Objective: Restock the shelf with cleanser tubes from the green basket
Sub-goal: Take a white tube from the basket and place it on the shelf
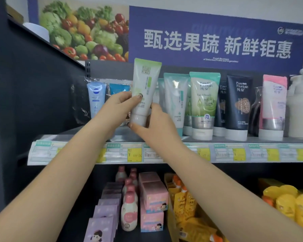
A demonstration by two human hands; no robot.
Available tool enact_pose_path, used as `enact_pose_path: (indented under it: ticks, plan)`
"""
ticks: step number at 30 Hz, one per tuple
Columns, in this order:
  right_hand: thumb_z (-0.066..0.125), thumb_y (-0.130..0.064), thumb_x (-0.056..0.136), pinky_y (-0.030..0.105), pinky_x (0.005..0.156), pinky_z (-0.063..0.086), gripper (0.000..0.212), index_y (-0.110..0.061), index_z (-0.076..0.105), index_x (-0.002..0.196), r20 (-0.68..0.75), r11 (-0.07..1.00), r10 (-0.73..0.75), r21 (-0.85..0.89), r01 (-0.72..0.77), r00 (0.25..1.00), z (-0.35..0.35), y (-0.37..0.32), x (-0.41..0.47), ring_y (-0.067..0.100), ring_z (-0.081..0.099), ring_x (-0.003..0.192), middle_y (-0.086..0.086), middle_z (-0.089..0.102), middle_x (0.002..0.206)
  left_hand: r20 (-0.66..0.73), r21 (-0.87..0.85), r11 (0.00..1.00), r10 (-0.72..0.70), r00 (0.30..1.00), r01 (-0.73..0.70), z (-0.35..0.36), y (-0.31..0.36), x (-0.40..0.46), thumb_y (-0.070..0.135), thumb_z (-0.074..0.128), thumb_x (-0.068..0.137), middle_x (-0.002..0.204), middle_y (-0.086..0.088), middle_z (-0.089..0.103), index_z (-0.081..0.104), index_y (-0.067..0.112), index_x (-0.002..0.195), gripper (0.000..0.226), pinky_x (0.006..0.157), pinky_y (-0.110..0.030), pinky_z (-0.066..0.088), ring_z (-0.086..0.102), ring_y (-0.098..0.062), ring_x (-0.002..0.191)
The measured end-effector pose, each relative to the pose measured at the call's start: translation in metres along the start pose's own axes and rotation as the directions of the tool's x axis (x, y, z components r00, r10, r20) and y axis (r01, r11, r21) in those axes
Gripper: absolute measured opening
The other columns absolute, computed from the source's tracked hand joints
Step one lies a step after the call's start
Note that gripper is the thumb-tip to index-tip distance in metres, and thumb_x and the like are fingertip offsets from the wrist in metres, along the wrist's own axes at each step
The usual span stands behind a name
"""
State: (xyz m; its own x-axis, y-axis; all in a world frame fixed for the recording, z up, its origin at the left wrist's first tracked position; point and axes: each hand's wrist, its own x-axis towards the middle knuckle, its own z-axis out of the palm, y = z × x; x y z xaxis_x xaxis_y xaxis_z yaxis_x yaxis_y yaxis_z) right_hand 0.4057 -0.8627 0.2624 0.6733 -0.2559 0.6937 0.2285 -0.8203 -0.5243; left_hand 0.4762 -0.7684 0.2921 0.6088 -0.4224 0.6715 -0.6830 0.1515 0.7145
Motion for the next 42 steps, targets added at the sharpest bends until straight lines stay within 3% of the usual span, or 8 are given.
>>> enact_pose_path:
  ticks: [3,6,12,15,19,27,35,42]
  plan:
    - [0.065,-0.032,0.083,0.028,0.069,0.046,0.044,-0.014,0.044,0.117,0.001,0.998,-0.008,-0.060,0.008,1.000,0.000,0.004,0.003,0.020,0.061,0.092,0.001,0.064,0.101,0.013,-0.014,1.000,0.028,1.000,-0.028,0.001,-0.009,0.003,0.014,0.049,0.094,0.090,0.007,0.066,0.061,0.013,0.104,0.016,0.055,-0.006,0.044,0.061,0.009,0.063]
    - [0.065,-0.032,0.084,0.031,0.078,0.050,0.057,-0.014,0.035,0.130,-0.025,0.996,-0.016,-0.089,0.014,1.000,0.002,0.007,0.004,0.022,0.061,0.099,0.004,0.063,0.111,0.024,0.026,0.999,0.025,0.999,-0.025,0.001,-0.017,0.006,0.017,0.051,0.093,0.094,0.007,0.068,0.062,0.020,0.102,0.014,0.058,-0.011,0.049,0.065,0.002,0.073]
    - [0.053,-0.029,0.092,0.035,0.084,0.044,0.082,-0.016,-0.004,0.149,-0.028,0.965,-0.063,-0.255,0.053,0.998,0.007,0.008,0.002,0.026,0.055,0.108,0.010,0.054,0.127,-0.006,0.090,0.996,-0.002,1.000,0.003,0.001,-0.019,0.006,0.020,0.052,0.093,0.101,-0.004,0.068,0.059,0.025,0.095,0.009,0.062,-0.023,0.050,0.061,-0.020,0.085]
    - [0.050,-0.030,0.094,0.036,0.088,0.043,0.076,-0.021,0.000,0.150,-0.031,0.948,-0.130,-0.295,0.115,0.991,0.008,0.007,-0.002,0.026,0.052,0.112,0.008,0.048,0.133,-0.016,0.110,0.993,-0.034,0.999,0.035,0.002,-0.019,0.007,0.022,0.053,0.093,0.100,-0.005,0.068,0.059,0.020,0.104,0.012,0.063,-0.024,0.051,0.060,-0.022,0.087]
    - [0.047,-0.035,0.094,0.033,0.091,0.040,0.064,-0.022,0.015,0.149,-0.012,0.909,-0.202,-0.373,0.183,0.979,0.012,0.010,-0.005,0.023,0.047,0.119,0.006,0.043,0.137,-0.001,0.157,0.983,-0.095,0.996,0.094,0.002,-0.020,0.009,0.024,0.052,0.093,0.091,0.007,0.064,0.057,0.020,0.108,0.017,0.053,-0.016,0.051,0.062,-0.008,0.083]
    - [0.042,-0.031,0.096,0.032,0.093,0.039,0.058,-0.016,0.019,0.147,-0.012,0.895,-0.177,-0.417,0.156,0.984,0.015,0.012,-0.003,0.024,0.045,0.122,0.009,0.040,0.140,0.032,0.153,0.975,-0.171,0.985,0.164,0.004,-0.018,0.009,0.021,0.054,0.092,0.098,-0.002,0.064,0.055,0.020,0.106,0.014,0.071,-0.028,0.055,0.062,-0.019,0.090]
    - [0.038,-0.033,0.097,0.035,0.096,0.038,0.055,-0.018,0.020,0.148,0.023,0.878,-0.140,-0.459,0.134,0.990,0.015,0.009,-0.004,0.029,0.041,0.127,0.014,0.021,0.152,0.063,0.198,0.954,-0.240,0.969,0.224,0.002,-0.017,0.008,0.003,0.061,0.084,0.089,0.002,0.065,0.058,0.017,0.107,0.027,0.062,-0.019,0.046,0.062,-0.010,0.081]
    - [0.039,-0.033,0.097,0.035,0.087,0.042,0.056,-0.022,0.019,0.148,0.022,0.880,-0.149,-0.453,0.143,0.989,0.016,0.011,-0.003,0.031,0.049,0.116,0.014,0.028,0.148,0.022,0.201,0.947,-0.262,0.965,0.252,0.004,-0.016,0.009,-0.005,0.058,0.083,0.080,0.003,0.061,0.056,0.017,0.099,0.027,0.050,-0.012,0.046,0.059,-0.007,0.072]
